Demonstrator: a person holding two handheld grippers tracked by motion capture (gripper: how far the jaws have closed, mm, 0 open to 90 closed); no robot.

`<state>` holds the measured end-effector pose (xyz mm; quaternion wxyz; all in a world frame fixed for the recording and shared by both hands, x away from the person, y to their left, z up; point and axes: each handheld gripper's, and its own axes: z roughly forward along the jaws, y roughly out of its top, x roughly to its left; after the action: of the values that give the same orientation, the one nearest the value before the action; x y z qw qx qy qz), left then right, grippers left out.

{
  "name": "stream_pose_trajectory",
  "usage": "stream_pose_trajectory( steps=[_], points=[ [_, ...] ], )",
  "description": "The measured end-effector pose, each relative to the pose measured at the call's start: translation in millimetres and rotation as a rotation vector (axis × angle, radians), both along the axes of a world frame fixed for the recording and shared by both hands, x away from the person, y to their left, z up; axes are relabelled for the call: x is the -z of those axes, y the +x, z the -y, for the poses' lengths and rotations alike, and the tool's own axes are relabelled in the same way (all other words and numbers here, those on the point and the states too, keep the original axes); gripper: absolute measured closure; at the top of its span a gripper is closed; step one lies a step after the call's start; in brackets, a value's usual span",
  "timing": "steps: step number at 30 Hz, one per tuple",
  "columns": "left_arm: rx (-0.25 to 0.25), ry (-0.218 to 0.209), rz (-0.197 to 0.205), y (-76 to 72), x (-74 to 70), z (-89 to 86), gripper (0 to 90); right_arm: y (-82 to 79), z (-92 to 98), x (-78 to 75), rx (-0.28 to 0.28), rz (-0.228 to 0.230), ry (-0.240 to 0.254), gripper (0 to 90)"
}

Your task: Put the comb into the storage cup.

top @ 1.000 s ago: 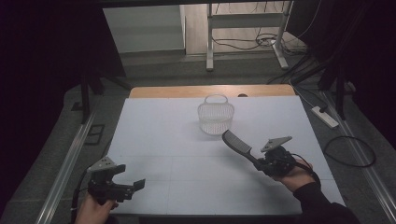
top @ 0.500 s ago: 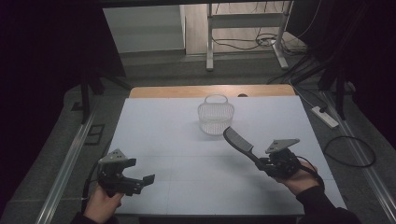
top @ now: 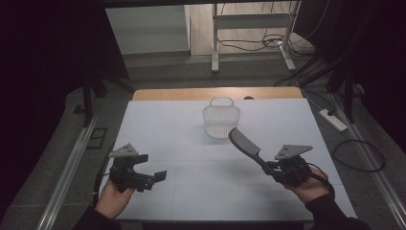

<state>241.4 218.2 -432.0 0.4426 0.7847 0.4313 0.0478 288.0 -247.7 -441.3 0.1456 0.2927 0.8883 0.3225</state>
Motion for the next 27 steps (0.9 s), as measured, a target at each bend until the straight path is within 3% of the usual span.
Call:
stream_pose_trajectory(
  steps=[15, 27],
  points=[
    [0.050, -0.046, 0.015, 24.2, -11.0, 21.4, 0.1, -8.5, -2.8, -7.4, -0.010, 0.059, 0.020, 72.5],
    [0.101, -0.040, 0.022, 39.9, -15.7, 43.6, 0.0, -13.2, -9.6, -10.4, -0.041, 0.098, 0.034, 72.5]
  ],
)
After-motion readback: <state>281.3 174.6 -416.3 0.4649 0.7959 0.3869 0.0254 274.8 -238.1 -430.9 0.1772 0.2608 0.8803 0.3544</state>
